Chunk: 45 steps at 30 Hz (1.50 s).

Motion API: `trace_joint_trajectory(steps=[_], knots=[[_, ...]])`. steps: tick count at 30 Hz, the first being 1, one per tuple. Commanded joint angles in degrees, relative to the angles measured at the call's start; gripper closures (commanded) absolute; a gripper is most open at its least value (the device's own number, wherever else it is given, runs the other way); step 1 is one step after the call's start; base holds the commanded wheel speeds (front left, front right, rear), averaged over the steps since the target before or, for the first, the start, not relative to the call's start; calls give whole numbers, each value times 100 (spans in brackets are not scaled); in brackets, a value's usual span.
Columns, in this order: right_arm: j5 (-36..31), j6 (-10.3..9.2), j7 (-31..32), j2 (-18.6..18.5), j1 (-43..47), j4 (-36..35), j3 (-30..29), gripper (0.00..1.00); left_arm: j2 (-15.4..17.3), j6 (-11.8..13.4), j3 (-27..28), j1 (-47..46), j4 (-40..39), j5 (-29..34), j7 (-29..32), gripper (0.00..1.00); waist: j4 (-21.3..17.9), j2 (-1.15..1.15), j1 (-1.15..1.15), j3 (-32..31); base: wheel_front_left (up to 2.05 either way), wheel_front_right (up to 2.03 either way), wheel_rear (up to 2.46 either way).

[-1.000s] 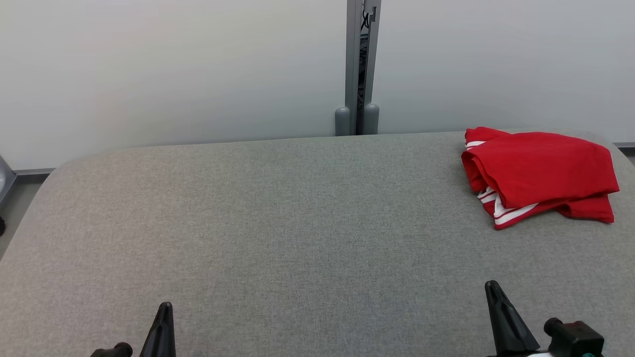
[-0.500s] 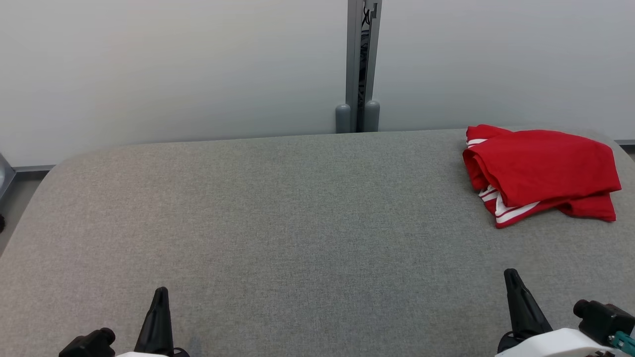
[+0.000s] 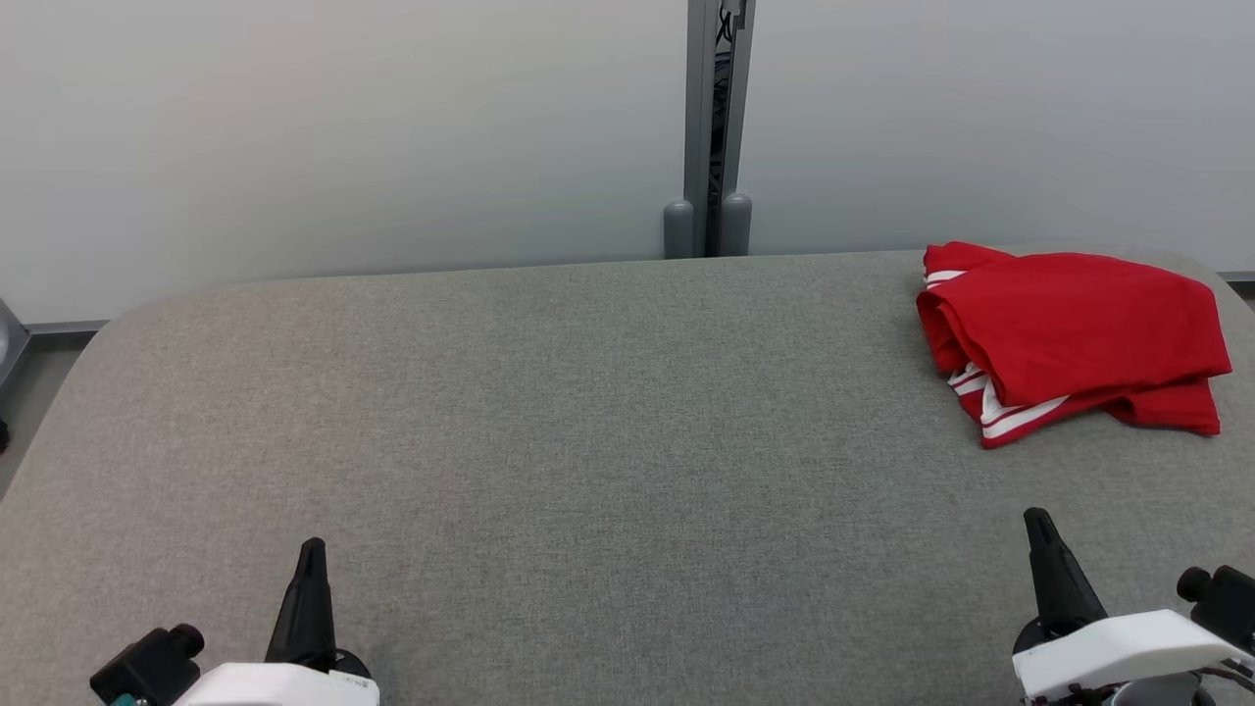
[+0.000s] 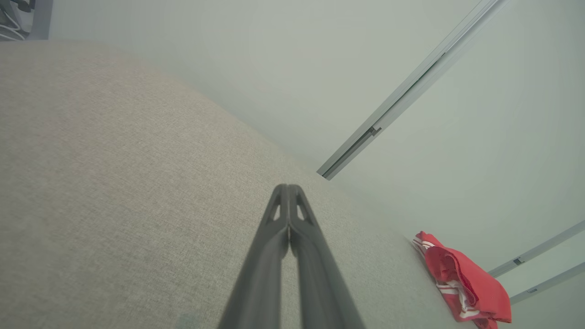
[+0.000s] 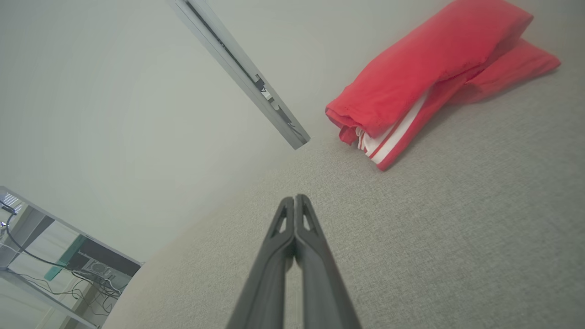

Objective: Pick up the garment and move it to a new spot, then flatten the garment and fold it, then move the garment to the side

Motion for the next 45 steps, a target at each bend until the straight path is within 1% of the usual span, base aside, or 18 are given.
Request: trace_joint_trajectory(steps=[1, 7, 18, 45], knots=[[212, 1, 64, -68, -191, -36, -49, 100, 26, -52, 28, -219, -43, -205, 27, 100, 1, 0, 0, 4, 0, 0, 0], [753, 1, 243, -91, -332, 70, -177, 100, 31, -92, 35, -352, 9, -730, 113, 100, 3, 0, 0, 26, 0, 0, 0], [1519, 1, 509, -112, -532, 226, -368, 100, 37, -151, 44, -554, 88, -1488, 233, 100, 7, 0, 0, 61, 0, 0, 0], [3008, 1, 1062, -127, -941, 521, -786, 100, 50, -261, 63, -935, 246, -2999, 483, 100, 17, 0, 0, 144, 0, 0, 0]])
